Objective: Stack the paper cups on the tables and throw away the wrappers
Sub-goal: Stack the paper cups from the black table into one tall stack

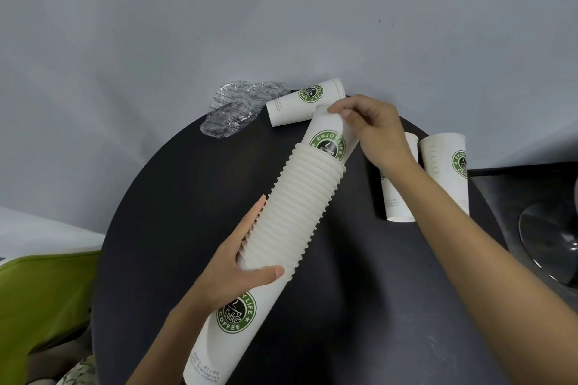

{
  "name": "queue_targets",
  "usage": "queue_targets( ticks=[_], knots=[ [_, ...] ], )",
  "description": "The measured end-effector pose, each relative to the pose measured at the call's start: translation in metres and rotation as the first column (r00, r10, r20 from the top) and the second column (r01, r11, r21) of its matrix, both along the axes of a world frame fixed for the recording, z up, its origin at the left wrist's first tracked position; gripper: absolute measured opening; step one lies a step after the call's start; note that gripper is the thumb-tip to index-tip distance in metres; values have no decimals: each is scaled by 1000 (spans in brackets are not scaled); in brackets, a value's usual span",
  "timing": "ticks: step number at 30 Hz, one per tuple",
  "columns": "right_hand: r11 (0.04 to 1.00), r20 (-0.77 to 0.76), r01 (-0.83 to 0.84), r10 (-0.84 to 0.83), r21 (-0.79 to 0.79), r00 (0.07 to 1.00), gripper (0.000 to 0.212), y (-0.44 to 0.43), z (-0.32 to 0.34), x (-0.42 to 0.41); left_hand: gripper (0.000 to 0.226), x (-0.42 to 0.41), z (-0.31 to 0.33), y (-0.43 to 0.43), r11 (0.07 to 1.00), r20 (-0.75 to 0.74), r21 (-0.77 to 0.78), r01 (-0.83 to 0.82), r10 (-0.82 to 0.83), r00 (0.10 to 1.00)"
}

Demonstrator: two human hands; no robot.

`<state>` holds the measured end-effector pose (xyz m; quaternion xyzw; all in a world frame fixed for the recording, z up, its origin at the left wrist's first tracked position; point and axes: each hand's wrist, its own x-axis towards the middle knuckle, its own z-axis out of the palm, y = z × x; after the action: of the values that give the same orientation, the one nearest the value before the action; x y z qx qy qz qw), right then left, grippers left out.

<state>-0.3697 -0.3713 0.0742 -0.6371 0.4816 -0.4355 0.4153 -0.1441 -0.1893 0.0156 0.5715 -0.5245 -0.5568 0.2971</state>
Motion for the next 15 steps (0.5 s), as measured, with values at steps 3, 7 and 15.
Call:
queue_targets(
  ticks=[3, 7, 15],
  knots=[
    [998, -8, -50, 50, 27, 999, 27, 14, -6, 5, 104, -1, 1, -1, 1000, -10, -3, -2, 2, 1000],
    [991, -15, -106, 108, 86, 994, 22, 31, -7, 11, 103, -1, 2, -1, 1000, -22, -8, 5, -5, 1000],
    [990, 41, -88, 84, 110, 996, 30, 47, -6, 18, 103, -5, 3, 0, 999, -62, 13, 44, -43, 997]
  ],
)
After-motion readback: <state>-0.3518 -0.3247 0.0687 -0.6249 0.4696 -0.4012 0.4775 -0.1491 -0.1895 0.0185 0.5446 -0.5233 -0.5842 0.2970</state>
